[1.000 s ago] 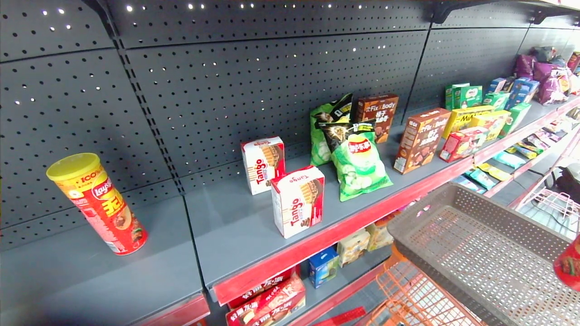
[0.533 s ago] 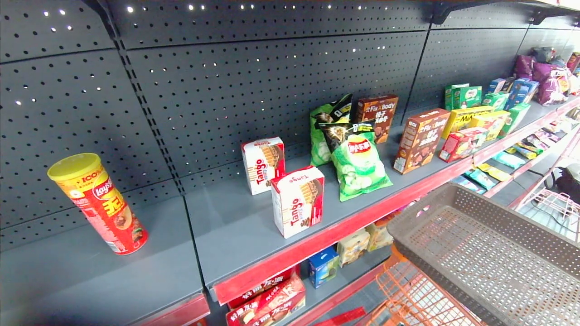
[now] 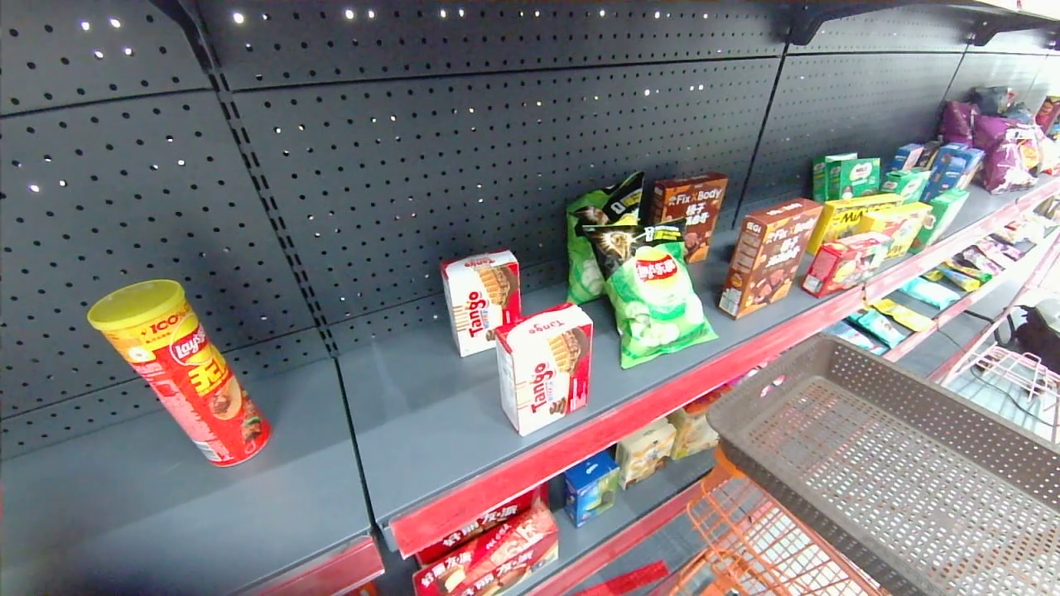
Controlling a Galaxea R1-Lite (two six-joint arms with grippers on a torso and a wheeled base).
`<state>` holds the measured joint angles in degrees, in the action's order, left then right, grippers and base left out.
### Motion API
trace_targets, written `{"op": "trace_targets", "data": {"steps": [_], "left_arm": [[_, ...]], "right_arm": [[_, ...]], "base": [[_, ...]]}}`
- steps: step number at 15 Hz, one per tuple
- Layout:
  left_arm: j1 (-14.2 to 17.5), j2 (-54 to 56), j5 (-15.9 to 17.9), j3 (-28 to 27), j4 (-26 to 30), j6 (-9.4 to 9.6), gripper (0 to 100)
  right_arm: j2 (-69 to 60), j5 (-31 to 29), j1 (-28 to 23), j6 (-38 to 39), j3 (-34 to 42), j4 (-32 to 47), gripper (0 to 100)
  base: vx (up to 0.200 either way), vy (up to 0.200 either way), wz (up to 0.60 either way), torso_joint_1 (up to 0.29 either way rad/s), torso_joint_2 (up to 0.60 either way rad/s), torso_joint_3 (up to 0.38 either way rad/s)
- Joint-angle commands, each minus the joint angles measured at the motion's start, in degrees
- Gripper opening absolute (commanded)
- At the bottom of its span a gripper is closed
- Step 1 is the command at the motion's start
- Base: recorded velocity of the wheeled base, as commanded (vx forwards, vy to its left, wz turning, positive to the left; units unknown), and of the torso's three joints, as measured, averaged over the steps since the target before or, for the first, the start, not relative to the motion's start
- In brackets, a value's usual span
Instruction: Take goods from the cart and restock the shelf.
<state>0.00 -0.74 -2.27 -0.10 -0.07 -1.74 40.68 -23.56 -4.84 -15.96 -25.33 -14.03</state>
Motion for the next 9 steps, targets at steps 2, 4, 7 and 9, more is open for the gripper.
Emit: {"op": "trace_targets", "data": {"steps": [2,4,7,9], "left_arm": [[0.0,0.0,0.0,0.0,0.0,-0.01,100],[0.0,0.0,0.0,0.0,0.0,-0.01,100],[0.0,0.0,0.1,0.0,0.0,0.25,100],[0.0,0.0,0.1,0.1,0.0,0.25,100]], "right_arm": [[1.7,0.0,0.0,0.0,-0.2,0.0,0],[2.1,0.0,0.0,0.0,-0.5,-0.1,0],[2.0,0.1,0.3,0.0,0.1,-0.1,0],[1.9,0.2,0.4,0.0,0.2,-0.2,0]], "base": [[0.0,0.0,0.0,0.0,0.0,0.0],[0.0,0.0,0.0,0.0,0.0,0.0],[0.0,0.0,0.0,0.0,0.0,0.0],[0.0,0.0,0.0,0.0,0.0,0.0]]}}
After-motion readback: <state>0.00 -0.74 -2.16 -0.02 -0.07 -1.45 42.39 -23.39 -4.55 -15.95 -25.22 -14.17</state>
